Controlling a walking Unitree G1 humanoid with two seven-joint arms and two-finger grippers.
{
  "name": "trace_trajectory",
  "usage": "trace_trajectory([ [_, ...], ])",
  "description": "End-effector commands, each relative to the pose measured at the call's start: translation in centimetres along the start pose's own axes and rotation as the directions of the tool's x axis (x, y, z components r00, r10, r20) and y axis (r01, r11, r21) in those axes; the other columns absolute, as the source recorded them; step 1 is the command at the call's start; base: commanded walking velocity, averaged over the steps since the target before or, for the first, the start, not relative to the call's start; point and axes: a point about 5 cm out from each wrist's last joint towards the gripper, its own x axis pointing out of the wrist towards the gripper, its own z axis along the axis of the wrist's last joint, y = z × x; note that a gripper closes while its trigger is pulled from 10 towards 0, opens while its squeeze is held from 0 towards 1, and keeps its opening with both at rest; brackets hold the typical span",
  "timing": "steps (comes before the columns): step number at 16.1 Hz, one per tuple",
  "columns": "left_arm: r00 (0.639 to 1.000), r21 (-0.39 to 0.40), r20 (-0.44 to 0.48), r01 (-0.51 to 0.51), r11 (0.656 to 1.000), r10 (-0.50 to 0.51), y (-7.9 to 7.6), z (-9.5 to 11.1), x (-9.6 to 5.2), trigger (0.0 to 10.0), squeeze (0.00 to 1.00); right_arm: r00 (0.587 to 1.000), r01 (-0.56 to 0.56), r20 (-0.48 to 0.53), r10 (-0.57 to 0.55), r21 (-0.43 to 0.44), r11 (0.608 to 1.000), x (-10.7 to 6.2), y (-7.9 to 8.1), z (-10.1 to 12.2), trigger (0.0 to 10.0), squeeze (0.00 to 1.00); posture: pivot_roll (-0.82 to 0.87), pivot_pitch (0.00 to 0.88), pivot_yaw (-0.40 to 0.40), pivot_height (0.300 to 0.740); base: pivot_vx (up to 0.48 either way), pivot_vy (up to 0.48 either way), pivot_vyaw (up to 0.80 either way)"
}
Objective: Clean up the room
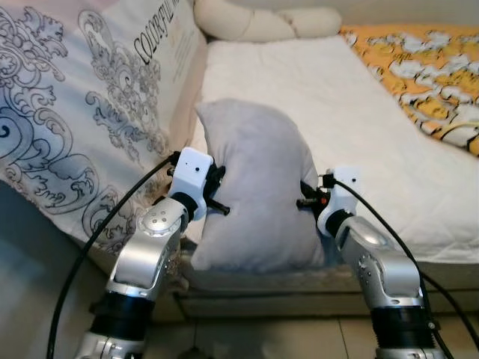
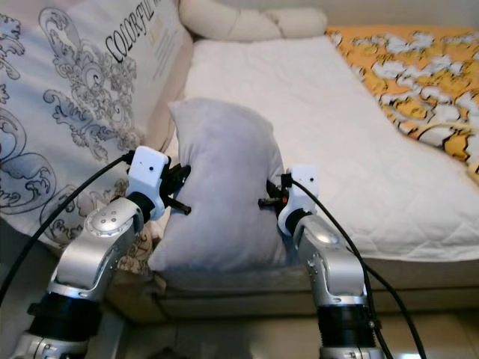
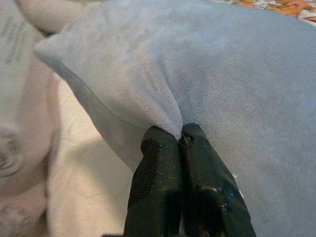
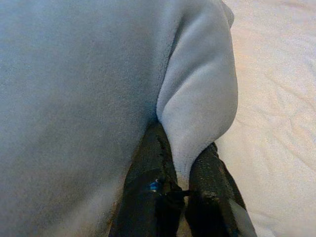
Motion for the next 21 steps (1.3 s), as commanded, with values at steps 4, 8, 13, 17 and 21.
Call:
trace_trajectory([
  [4,0.999,0.02,0.044,0.006,1.0,-0.007,0.12,0.98,0.13,10.0,0.0,0.999,-0.036,0.026,0.036,-0.016,0.999,0.36,1.01,0.67,10.0,0.0,0.06,0.0,0.023,0.74,0.308,0.0,-0.2],
  [8,0.999,0.019,0.044,-0.014,1.0,0.013,0.71,1.02,0.08,10.0,0.0,0.999,-0.03,0.036,0.031,-0.036,0.999,0.39,1.05,0.81,10.0,0.0,0.06,0.0,0.027,0.74,0.351,0.0,0.0],
  [13,0.999,0.016,0.034,-0.028,0.999,0.028,0.93,0.58,-0.29,10.0,0.0,0.999,-0.017,0.04,0.019,-0.058,0.998,0.38,1.13,0.64,10.0,0.0,0.06,0.0,0.02,0.74,0.37,0.0,0.0],
  [17,0.999,0.015,0.024,-0.028,0.999,0.028,0.92,0.23,-0.52,10.0,0.0,0.999,-0.015,0.043,0.019,-0.078,0.997,0.41,1.19,0.51,10.0,0.0,0.07,0.0,0.019,0.74,0.371,0.0,0.0],
  [21,0.999,0.021,0.026,-0.024,0.999,0.023,0.86,0.32,-0.51,10.0,0.0,0.998,-0.037,0.046,0.043,-0.118,0.992,0.54,1.43,0.59,10.0,0.0,0.07,0.0,0.018,0.74,0.364,0.0,0.0],
])
